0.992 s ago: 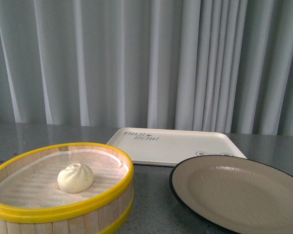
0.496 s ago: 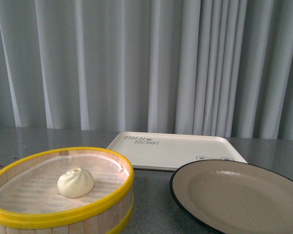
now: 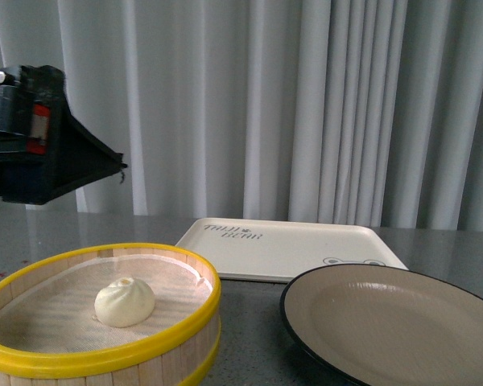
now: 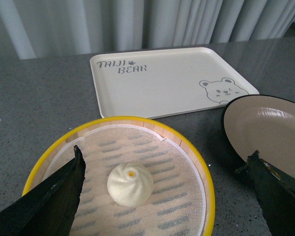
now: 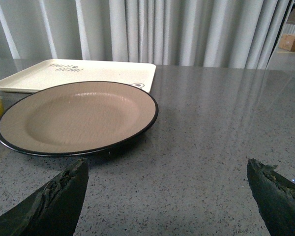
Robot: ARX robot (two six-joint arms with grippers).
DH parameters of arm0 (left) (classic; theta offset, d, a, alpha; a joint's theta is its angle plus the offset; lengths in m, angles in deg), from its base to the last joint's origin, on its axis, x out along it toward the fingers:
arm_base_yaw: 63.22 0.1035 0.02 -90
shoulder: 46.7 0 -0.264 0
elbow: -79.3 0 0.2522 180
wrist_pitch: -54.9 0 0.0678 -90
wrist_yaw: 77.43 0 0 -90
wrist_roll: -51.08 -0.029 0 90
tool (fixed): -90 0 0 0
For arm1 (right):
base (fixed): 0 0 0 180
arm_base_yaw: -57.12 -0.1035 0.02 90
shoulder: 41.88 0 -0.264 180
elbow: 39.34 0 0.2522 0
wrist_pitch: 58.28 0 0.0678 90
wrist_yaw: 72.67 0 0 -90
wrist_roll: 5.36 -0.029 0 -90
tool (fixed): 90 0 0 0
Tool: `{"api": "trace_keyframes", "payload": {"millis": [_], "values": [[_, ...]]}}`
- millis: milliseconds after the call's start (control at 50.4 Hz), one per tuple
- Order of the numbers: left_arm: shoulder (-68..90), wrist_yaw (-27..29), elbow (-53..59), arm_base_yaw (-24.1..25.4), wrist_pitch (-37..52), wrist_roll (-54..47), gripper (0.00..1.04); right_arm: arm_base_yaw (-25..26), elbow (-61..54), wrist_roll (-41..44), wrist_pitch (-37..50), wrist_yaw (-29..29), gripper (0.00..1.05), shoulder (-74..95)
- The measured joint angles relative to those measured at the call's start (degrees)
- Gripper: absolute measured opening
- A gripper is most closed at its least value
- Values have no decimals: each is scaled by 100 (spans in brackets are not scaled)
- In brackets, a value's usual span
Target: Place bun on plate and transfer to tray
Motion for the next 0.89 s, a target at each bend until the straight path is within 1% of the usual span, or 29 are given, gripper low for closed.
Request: {"api": "trace_keyframes", "payload": {"millis": [99,218,317,377,476,575,892], "values": [[306,114,-258,-197,-302,-116,98,0,0,0,0,2,96,0],[688,85,-374,-398,-374,-85,98,0,0,0,0,0,96,0],[1093,372,-503,-577,-472,-219,98,0,0,0,0,0,96,0],[1379,654,-713,-662,-597,-361,98,0,0,0,0,0,96,0],[1744,710,-951,-708,-400,-511,98,0,0,0,0,0,96,0],[1993,833,-1163,-708,-400,-702,98,0,0,0,0,0,96,0],[2540,1130,-1491,-605,-557,-789,98,0,0,0,0,0,96,0]]}}
